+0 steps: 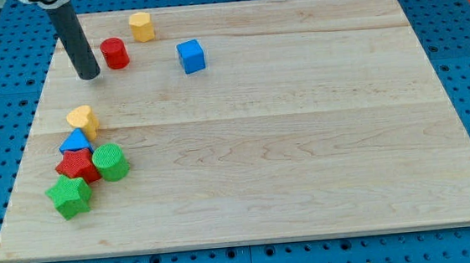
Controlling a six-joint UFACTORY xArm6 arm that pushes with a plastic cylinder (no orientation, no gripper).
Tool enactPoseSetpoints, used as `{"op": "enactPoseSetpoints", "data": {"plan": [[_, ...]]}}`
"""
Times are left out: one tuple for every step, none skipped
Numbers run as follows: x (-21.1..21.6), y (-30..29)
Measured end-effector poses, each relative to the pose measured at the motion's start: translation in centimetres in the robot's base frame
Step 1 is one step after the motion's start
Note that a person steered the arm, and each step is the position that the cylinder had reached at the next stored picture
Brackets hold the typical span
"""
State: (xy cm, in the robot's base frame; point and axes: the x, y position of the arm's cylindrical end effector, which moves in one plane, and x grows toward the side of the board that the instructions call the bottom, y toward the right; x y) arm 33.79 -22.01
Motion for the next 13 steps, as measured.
{"op": "enactPoseSetpoints", "data": {"plan": [[0.1, -1.4], [0.8, 1.5], [2.2, 7.5], [2.3, 14.5], [2.3, 21.0], [-0.8, 25.0], [-3.9, 21.7], [-5.0, 17.4], [-4.4, 13.2], [-3.4, 10.5], [-2.0, 9.0], [-0.6, 7.8], [0.8, 6.6]]}}
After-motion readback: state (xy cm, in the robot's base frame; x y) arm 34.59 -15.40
